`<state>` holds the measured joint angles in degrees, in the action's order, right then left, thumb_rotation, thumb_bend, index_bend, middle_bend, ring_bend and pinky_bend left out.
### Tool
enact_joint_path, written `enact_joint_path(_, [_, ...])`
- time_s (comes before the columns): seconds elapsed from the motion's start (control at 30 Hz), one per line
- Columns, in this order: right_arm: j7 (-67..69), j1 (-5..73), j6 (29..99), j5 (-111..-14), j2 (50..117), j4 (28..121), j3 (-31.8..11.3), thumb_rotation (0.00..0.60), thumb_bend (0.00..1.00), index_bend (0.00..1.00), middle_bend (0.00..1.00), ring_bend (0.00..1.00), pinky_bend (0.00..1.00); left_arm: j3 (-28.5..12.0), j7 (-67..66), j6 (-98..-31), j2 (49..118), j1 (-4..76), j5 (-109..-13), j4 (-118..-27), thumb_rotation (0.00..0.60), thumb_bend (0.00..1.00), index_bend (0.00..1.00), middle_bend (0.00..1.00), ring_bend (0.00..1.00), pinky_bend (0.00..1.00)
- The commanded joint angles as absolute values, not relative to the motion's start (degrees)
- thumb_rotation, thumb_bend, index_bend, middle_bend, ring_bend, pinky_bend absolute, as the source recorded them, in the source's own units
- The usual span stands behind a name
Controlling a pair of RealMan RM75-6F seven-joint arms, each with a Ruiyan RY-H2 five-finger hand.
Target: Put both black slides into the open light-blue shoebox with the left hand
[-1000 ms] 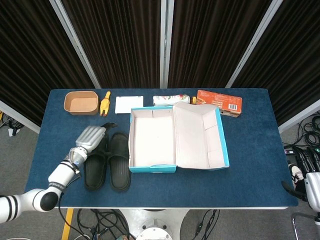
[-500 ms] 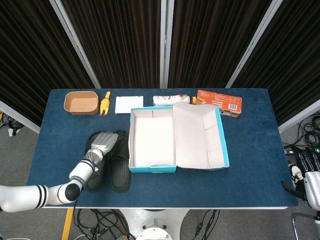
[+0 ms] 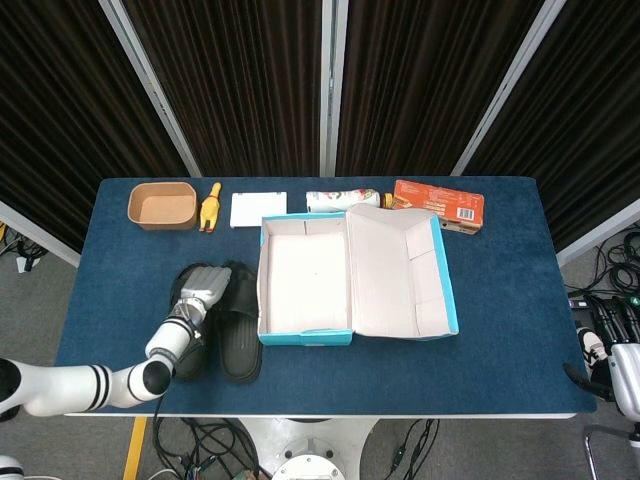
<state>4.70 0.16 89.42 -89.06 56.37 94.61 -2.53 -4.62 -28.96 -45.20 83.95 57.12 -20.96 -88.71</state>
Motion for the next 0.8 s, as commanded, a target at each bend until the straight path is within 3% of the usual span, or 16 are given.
enact_joint_path(0.03, [4.7, 0.0, 89.6, -89.0, 56.4, 94.7, -2.5, 0.6, 0.07, 0.0, 0.11, 0.0, 0.06, -4.8, -27.5, -42.3, 84.7, 57.5, -20.7, -86.8, 0.6, 0.0, 0.12, 0.11, 0.69, 0.95])
enact_joint_path(0.1, [4.6, -0.1, 89.7, -89.0, 56.5, 94.7, -2.5, 0.6, 0.07, 0.0, 0.11, 0.0, 0.06, -5.2, -26.1, -41.7, 85.5, 57.4, -21.0, -85.5, 0.6, 0.0, 0.18, 0.16, 0.7, 0.95])
enact_joint_path(0.2, [4.6, -0.2, 89.8, -88.9, 56.6, 94.7, -2.6, 0.6, 0.07, 0.0, 0.11, 0.0, 0.06, -5.9, -24.2, -43.5, 87.2, 56.6, -22.6, -83.5, 0.6, 0.0, 0.37, 0.35, 0.75, 0.95])
enact_joint_path(0.3, [4.7, -0.2, 89.9, -88.7, 56.7, 94.6, -2.7, 0.6, 0.07, 0.0, 0.11, 0.0, 0.06, -6.1, -23.0, -43.8, 87.8, 56.1, -23.2, -82.5, 0.6, 0.0, 0.47, 0.47, 0.79, 0.95])
enact_joint_path(0.8, [5.0, 0.4, 89.7, -89.2, 56.8, 94.3, -3.0, 0.6, 0.07, 0.0, 0.11, 0.0, 0.06, -9.2, -17.6, -50.2, 80.5, 51.5, -27.6, -89.9, 0.6, 0.0, 0.51, 0.51, 0.8, 0.95])
